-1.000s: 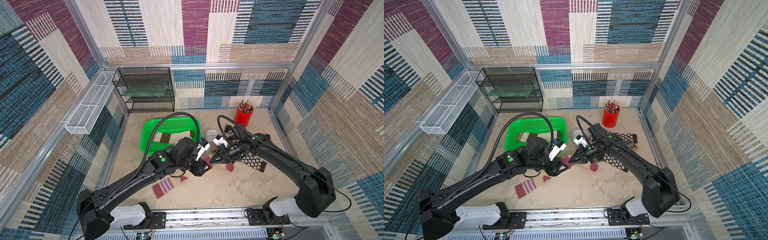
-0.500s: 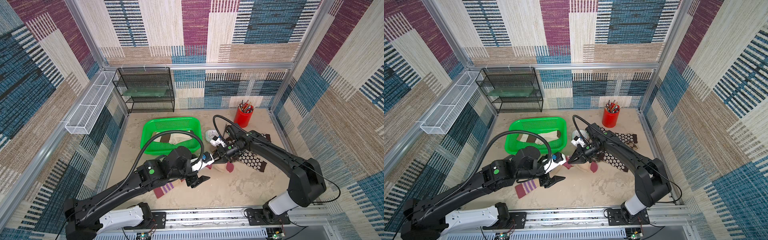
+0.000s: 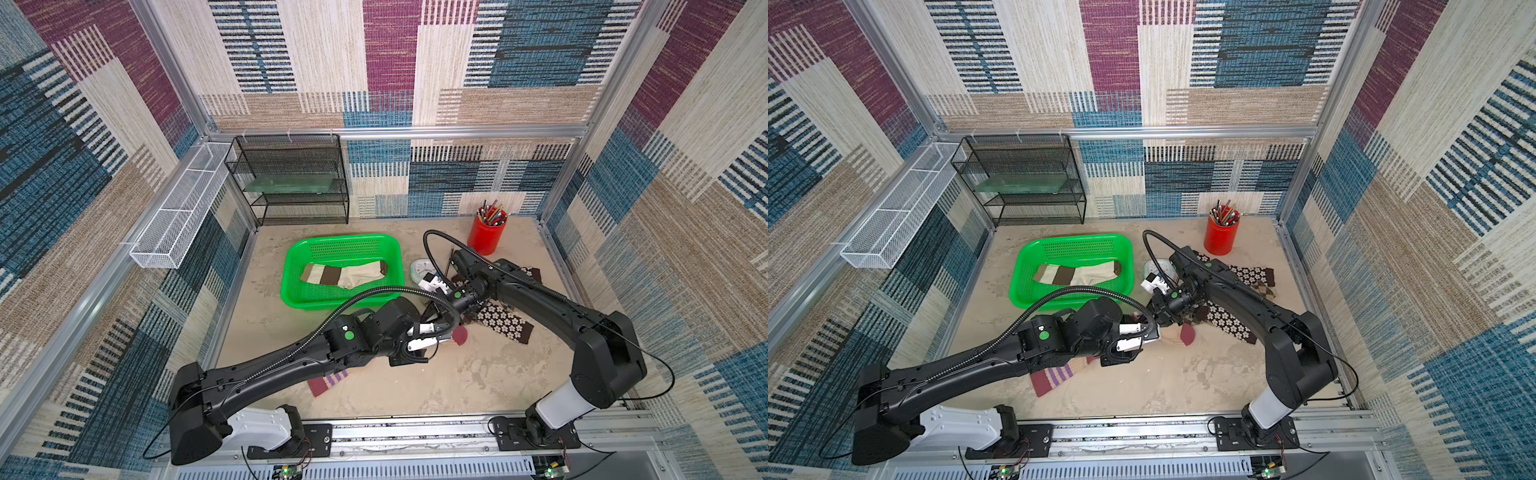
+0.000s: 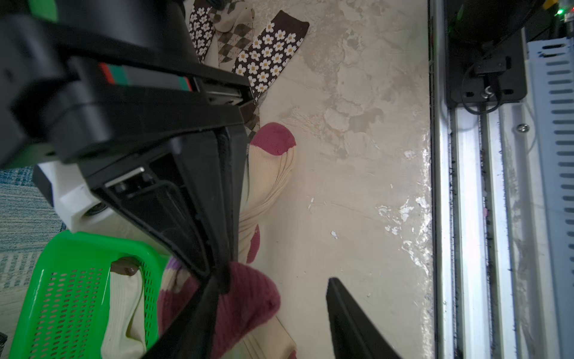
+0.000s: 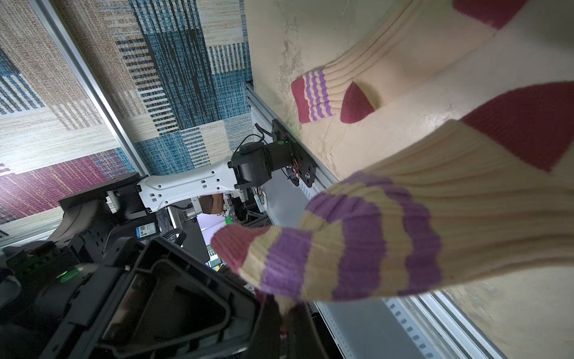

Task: Place the socks together as a pair
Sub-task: Pick up the sock.

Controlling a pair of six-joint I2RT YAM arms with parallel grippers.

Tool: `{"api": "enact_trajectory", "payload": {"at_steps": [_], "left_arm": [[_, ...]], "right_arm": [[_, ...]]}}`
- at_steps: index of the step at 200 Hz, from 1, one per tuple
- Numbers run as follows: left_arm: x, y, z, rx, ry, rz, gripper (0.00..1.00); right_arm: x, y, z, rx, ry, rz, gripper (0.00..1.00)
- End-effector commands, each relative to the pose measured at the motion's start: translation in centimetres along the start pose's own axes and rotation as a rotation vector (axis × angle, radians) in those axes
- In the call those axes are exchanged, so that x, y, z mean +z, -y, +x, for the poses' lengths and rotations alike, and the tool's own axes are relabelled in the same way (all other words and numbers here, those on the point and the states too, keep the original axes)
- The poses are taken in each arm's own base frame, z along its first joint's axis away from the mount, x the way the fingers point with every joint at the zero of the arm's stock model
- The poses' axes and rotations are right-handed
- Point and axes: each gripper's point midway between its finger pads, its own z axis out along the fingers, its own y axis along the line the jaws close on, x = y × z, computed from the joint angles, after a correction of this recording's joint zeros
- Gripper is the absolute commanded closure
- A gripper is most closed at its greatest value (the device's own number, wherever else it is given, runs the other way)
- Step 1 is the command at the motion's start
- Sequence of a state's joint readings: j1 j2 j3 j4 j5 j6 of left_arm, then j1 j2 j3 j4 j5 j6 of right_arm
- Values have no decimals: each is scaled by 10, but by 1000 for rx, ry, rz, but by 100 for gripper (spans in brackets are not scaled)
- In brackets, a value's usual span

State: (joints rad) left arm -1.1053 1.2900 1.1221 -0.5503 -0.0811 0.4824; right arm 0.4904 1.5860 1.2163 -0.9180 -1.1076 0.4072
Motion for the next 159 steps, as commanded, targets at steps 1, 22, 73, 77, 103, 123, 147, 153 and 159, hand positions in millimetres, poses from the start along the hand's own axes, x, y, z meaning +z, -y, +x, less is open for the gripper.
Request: {"api": "enact_trajectory", "payload": {"at_steps": [1, 22, 73, 77, 103, 123, 147, 153, 159], "left_arm": [[5, -11, -3, 59, -1, -57, 50], [12, -17, 2, 56, -36, -93, 57], [20, -17, 9, 71, -90, -91, 92], [21, -17, 9, 72, -92, -88, 93], [17, -15, 7, 57, -107, -61, 100], [11, -17, 1, -10, -121, -41, 100], [-4, -12, -15, -126, -95, 28, 100], [-9, -12, -20, -162, -86, 39, 100], [-14, -9, -23, -204, -79, 66, 100]], "right_arm": [[-1, -5, 0, -20, -6, -16, 100], [0, -5, 1, -21, -6, -14, 100], [1, -6, 1, -22, -10, -14, 100], [1, -5, 1, -22, -9, -13, 100], [0, -8, 1, -28, -8, -17, 99], [-5, -11, -4, -42, 18, -8, 68], [-32, -10, -22, -66, 138, 54, 34], [-42, -9, -27, -68, 181, 75, 31], [-53, -7, -32, -68, 226, 97, 27]]}}
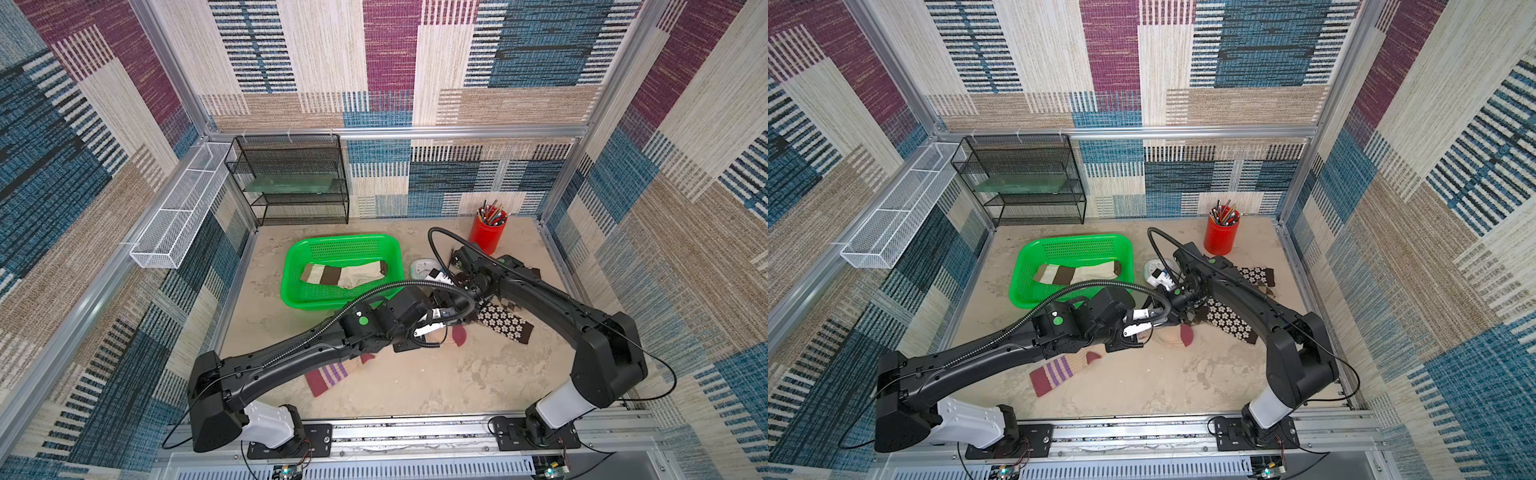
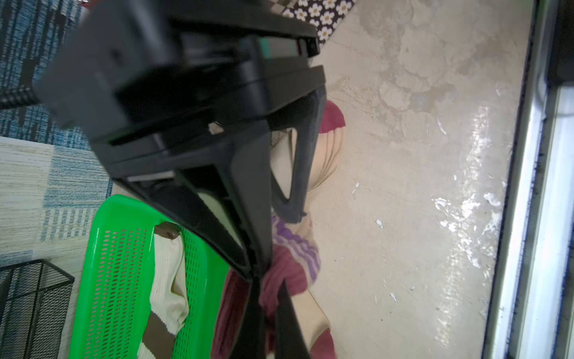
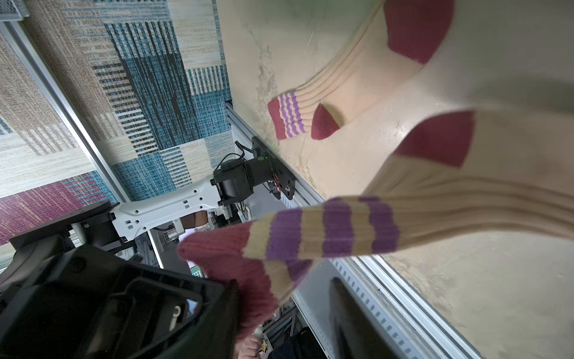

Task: Place the socks together as a pair
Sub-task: Pick up the sock.

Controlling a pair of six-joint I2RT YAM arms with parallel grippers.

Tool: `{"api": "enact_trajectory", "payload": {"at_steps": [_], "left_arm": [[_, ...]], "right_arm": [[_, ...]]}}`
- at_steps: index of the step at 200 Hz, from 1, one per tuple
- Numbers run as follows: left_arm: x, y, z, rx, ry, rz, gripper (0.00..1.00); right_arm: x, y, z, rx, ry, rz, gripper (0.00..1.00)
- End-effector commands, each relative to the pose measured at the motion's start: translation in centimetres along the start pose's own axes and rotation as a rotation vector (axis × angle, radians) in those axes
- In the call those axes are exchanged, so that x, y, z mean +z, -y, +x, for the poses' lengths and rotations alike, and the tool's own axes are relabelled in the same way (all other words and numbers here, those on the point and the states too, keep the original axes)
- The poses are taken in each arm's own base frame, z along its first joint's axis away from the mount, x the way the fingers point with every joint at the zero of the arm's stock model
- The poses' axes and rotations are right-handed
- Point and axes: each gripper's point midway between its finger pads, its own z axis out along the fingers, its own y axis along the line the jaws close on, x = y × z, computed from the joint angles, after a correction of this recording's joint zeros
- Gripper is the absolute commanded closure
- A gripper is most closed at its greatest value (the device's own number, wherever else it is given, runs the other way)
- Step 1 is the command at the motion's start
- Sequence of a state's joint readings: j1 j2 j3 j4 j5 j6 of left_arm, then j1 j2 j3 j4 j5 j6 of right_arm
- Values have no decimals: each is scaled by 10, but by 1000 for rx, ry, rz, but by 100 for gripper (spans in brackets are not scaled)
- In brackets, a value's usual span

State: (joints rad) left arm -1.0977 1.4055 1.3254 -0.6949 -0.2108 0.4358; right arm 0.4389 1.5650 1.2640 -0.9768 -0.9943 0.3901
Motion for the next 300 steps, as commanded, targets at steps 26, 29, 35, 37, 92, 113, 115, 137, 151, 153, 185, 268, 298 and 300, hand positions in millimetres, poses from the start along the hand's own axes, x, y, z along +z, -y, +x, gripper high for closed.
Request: {"api": "enact_trajectory", "payload": {"at_steps": [26, 29, 35, 37, 92, 113, 115, 137, 151, 153, 185, 268, 298, 300], "left_arm": [[-38, 33, -19, -313, 55, 267, 100], [-40, 34, -19, -328, 60, 273, 100], [-45, 34, -20, -364, 69, 281, 100], [-46, 33, -20, -379, 71, 282, 100], [-57, 28, 19, -698, 33, 231, 100], [-55, 35, 44, -784, 1, 204, 100], [-54, 36, 47, -791, -4, 198, 100], [-63, 33, 69, -886, 16, 146, 100], [-68, 31, 80, -941, 33, 126, 100], [-69, 31, 81, -948, 37, 124, 100], [-77, 33, 81, -1003, 59, 145, 100], [-135, -9, -5, -1037, 277, 221, 100], [-142, -20, -38, -1067, 374, 264, 100], [-141, -20, -40, -1070, 377, 270, 100]], "right_arm": [[-71, -6, -31, -62, 267, 11, 19], [-75, -6, -30, -64, 276, 9, 18], [-79, -5, -30, -67, 286, 4, 18], [-80, -4, -29, -70, 287, 2, 17], [-55, 17, 3, -48, 203, 73, 15], [-35, 27, 21, -41, 154, 87, 16], [-34, 28, 22, -41, 149, 89, 16], [-15, 31, 38, -47, 101, 92, 16], [-2, 33, 49, -58, 62, 102, 16], [-1, 34, 50, -57, 58, 106, 16], [16, 52, 77, -92, -7, 187, 21], [6, 53, 52, -83, 140, 226, 45], [-12, 48, 46, -76, 195, 222, 41], [-14, 48, 45, -75, 200, 222, 41]]}}
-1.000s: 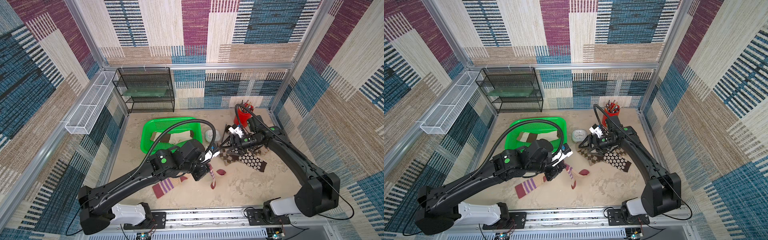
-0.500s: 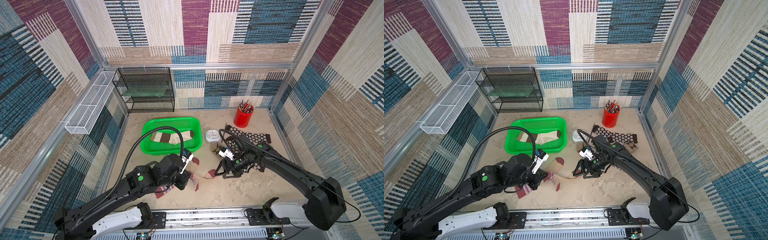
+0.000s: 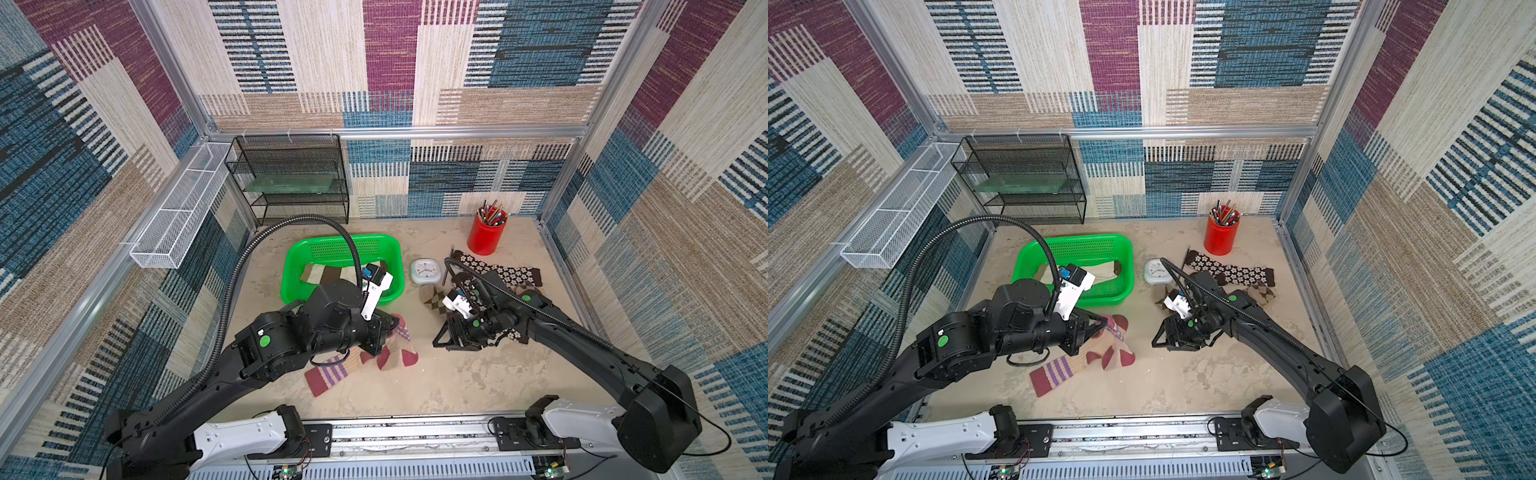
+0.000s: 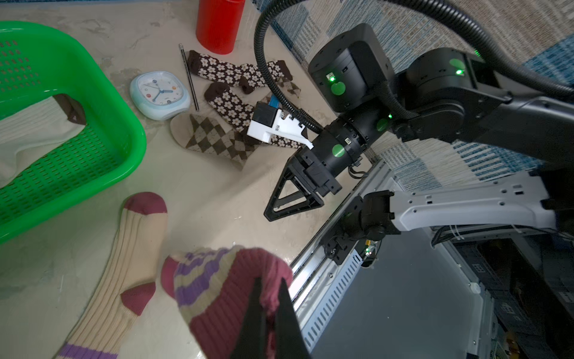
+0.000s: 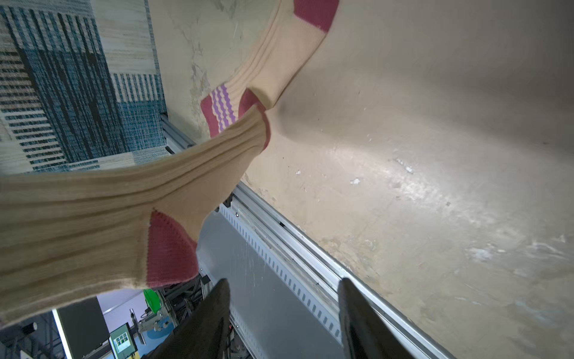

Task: Place the socks together as a pair
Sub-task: Pick up the sock.

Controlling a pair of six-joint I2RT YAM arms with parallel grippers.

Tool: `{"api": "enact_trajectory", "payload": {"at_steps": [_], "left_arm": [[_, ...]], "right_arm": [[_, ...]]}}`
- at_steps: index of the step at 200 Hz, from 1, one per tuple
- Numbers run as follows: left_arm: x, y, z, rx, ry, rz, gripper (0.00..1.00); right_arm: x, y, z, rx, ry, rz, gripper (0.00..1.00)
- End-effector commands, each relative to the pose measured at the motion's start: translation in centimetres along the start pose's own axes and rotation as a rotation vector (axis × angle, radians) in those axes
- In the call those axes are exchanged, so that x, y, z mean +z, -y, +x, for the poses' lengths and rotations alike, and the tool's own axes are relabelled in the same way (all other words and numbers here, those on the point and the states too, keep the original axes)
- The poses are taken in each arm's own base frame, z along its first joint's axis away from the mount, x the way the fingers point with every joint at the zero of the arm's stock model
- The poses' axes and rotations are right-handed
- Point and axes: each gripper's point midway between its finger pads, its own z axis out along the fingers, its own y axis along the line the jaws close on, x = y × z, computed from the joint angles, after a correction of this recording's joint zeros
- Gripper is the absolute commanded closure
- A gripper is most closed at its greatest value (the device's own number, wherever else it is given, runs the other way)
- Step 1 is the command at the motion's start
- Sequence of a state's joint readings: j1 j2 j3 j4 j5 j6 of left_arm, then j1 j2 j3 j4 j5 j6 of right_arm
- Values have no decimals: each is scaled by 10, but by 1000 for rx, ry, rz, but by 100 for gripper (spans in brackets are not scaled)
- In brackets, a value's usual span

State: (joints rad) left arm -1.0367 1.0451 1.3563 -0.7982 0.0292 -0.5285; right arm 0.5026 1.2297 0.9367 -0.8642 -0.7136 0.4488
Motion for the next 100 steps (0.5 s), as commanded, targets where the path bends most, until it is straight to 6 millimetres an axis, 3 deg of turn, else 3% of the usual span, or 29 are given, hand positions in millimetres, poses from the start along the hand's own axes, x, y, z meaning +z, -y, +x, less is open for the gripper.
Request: {"api": "enact_trajectory", "payload": {"at_steps": [1, 64, 79, 100], "left_arm": [[3, 22, -22, -56, 59, 87, 100], [34, 67, -62, -29, 119, 189, 100], [37, 65, -63, -34, 134, 183, 100], [45, 43, -45, -85, 137, 128, 100]], "right_arm": [[-12, -1, -10, 4, 56, 8, 41], [-59, 9, -24, 71, 218, 48, 36], [-67, 11, -26, 69, 245, 55, 36], [-65, 9, -25, 57, 256, 36, 35]]}}
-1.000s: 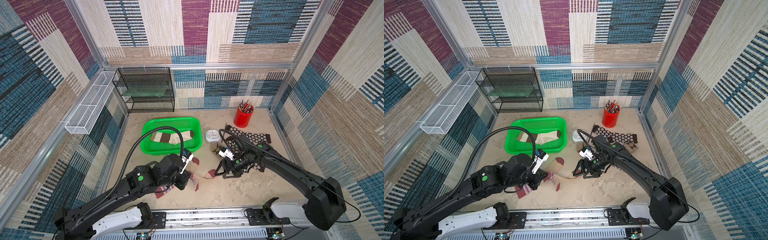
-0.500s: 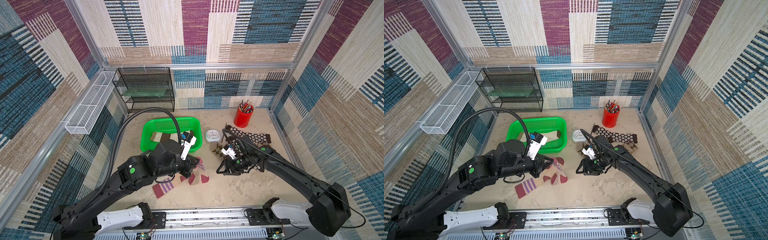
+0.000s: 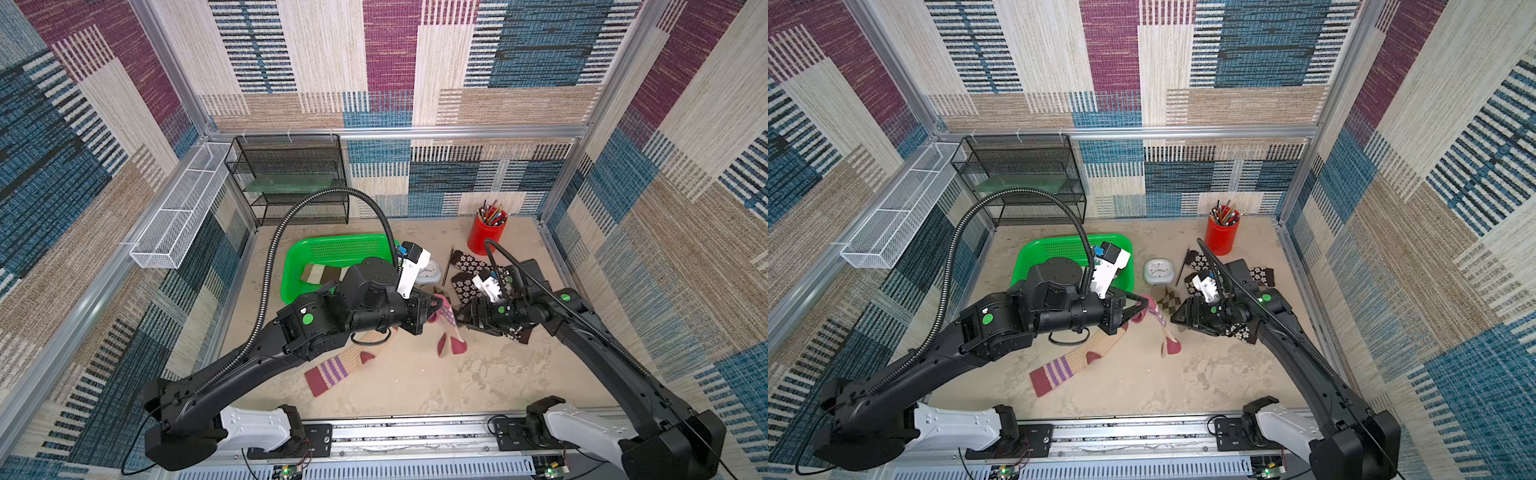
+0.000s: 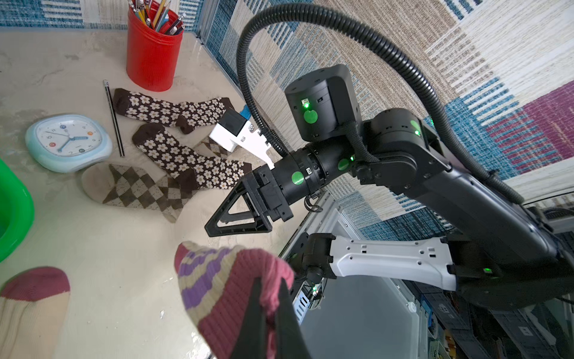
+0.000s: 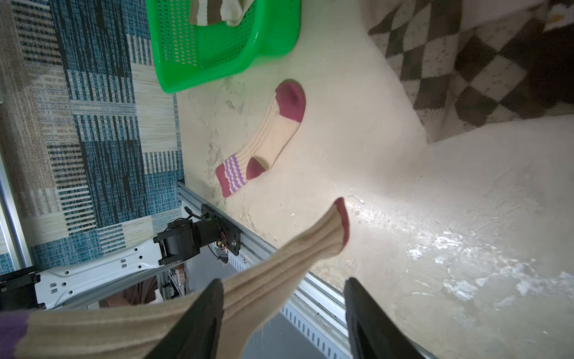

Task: Place the socks together as a pair
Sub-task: Pick up the sock.

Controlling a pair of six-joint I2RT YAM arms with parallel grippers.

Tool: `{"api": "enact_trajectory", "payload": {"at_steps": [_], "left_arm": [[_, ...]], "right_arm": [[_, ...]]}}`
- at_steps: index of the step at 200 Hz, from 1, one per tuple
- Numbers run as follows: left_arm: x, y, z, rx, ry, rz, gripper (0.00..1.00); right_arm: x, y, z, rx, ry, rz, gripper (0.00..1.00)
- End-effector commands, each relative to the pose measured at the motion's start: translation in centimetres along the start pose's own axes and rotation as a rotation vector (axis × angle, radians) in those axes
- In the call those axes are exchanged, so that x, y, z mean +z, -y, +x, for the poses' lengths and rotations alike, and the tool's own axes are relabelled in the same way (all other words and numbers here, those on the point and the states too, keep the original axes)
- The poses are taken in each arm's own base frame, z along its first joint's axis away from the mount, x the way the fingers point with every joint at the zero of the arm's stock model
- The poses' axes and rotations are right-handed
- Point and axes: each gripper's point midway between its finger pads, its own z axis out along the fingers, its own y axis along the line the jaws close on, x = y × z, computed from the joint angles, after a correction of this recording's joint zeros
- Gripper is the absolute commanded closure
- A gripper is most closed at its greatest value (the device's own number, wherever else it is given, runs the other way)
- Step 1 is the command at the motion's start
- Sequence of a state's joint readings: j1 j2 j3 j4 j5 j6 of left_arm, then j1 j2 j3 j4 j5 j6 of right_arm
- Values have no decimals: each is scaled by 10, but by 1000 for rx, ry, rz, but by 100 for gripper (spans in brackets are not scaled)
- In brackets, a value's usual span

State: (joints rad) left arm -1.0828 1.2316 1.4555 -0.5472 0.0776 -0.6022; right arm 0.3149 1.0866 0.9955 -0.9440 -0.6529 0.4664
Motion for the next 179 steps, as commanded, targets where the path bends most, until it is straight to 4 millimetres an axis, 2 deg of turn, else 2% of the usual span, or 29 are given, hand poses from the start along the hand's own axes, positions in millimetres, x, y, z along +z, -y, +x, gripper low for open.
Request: {"api": "enact_trajectory", "payload": {"at_steps": [1, 19, 33, 42, 65, 95, 139, 158, 179], "left_arm": [[1, -16, 5, -39, 50, -40, 100], [2, -49, 33, -99, 59, -113, 100], [3, -84, 63, -155, 60, -192, 100], [2, -99, 80, -175, 60, -214, 100], [-12, -134, 119, -215, 70, -272, 100], [-40, -161, 149, -196, 58, -335, 100], [-45, -179, 192, -185, -27, -336, 100], [-56, -190, 199, -173, -24, -378, 100], [-73, -201, 203, -147, -14, -430, 100]], "right_arm": [[0, 1, 2, -13, 11, 0, 35], [11, 2, 8, -9, -8, -12, 33], [22, 6, 14, 5, -32, -9, 33], [31, 6, 19, 11, -54, -13, 33], [51, 11, 31, 9, -106, 18, 32], [68, 15, 42, 13, -152, 44, 32], [98, 20, 55, 2, -230, 62, 33], [113, 30, 57, -7, -261, 113, 33], [126, 47, 50, -49, -265, 224, 33]]}}
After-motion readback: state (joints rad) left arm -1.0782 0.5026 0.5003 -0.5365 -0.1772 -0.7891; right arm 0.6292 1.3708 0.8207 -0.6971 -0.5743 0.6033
